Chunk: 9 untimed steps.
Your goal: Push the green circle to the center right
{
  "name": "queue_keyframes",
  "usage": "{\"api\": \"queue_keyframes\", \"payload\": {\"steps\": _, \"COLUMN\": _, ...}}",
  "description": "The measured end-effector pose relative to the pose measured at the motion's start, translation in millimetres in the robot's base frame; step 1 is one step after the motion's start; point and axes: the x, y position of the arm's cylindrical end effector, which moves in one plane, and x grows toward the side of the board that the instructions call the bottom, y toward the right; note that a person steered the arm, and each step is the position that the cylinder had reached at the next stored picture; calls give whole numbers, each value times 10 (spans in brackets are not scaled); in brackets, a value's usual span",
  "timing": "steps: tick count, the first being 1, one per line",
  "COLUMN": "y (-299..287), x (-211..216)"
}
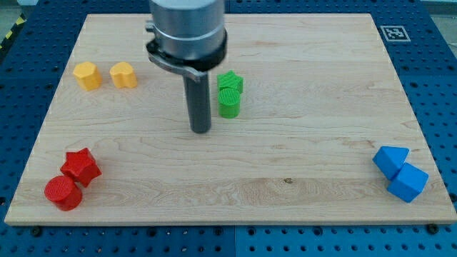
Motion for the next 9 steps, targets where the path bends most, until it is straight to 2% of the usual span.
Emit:
{"api": "queue_keyframes", "payload": {"steps": 1, "y": 0, "x": -221}}
{"api": "queue_keyframes", "payload": {"steps": 2, "y": 9, "x": -219}}
{"api": "queue_keyframes", "payload": {"steps": 5, "y": 1476, "x": -128}}
{"api": "queue_keyframes", "payload": {"steps": 6, "y": 1742, "x": -128}}
{"api": "queue_keyframes", "payload": {"steps": 8, "y": 1162, "x": -190}}
{"api": "queue_keyframes", "payload": {"steps": 9, "y": 1279, "x": -344}}
